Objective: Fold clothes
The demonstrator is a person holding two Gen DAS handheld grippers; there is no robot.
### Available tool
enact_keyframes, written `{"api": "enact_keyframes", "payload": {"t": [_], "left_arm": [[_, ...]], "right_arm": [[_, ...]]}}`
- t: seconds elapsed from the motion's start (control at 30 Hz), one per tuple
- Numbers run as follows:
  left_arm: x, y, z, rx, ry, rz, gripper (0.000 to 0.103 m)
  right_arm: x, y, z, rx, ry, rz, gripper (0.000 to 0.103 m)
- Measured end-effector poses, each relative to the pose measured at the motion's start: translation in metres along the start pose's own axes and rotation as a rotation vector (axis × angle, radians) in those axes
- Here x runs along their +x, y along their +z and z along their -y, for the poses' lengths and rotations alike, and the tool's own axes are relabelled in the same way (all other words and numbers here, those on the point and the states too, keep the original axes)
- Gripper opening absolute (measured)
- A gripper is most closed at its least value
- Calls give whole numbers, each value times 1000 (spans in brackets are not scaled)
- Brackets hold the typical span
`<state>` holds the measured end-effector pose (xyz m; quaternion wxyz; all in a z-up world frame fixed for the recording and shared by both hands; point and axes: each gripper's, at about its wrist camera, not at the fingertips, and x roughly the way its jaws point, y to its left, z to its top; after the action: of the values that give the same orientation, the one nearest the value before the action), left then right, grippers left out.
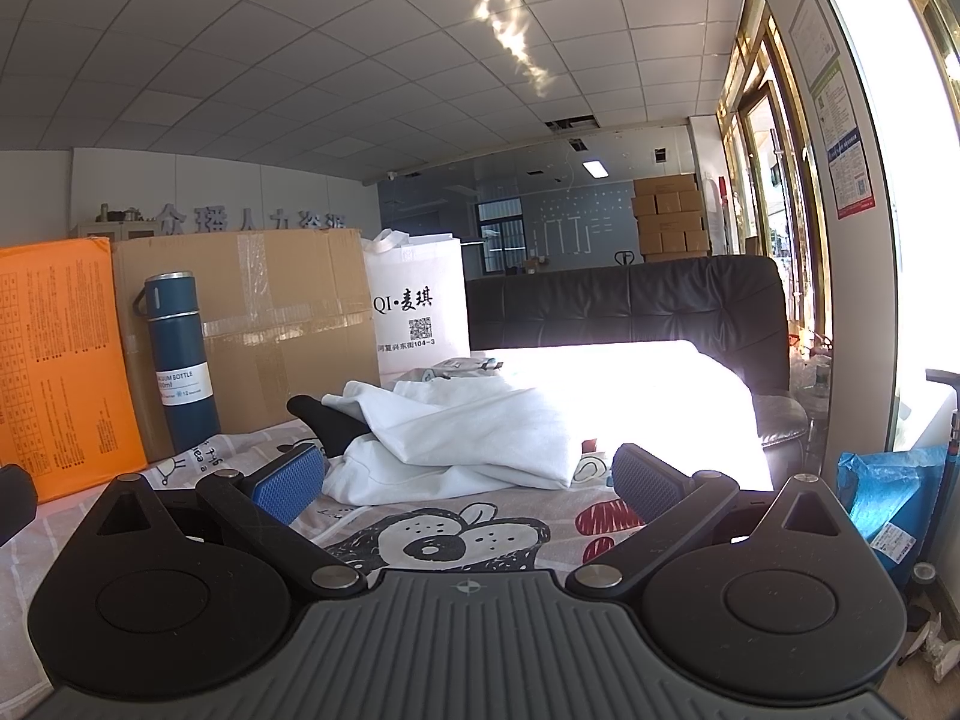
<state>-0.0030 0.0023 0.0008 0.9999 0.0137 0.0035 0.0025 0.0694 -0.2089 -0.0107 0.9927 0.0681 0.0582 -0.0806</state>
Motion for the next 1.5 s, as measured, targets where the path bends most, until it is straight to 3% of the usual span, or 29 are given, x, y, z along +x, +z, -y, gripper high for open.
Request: {"api": "enact_keyframes", "payload": {"t": [0.33,0.7,0.9,1.1,1.3,1.5], "left_arm": [[-8,3,5,30,29,65,103],[-38,21,14,42,146,200,103],[-62,35,28,78,188,256,103],[-94,50,32,68,267,268,103],[-138,64,30,78,366,308,103],[-189,74,6,67,514,351,103]], "right_arm": [[-7,0,10,72,6,49,103],[-23,1,33,263,115,170,103],[-28,1,41,328,180,183,103],[-46,-3,54,396,218,259,103],[-73,3,54,332,324,261,103],[-123,22,43,293,566,201,103]]}}
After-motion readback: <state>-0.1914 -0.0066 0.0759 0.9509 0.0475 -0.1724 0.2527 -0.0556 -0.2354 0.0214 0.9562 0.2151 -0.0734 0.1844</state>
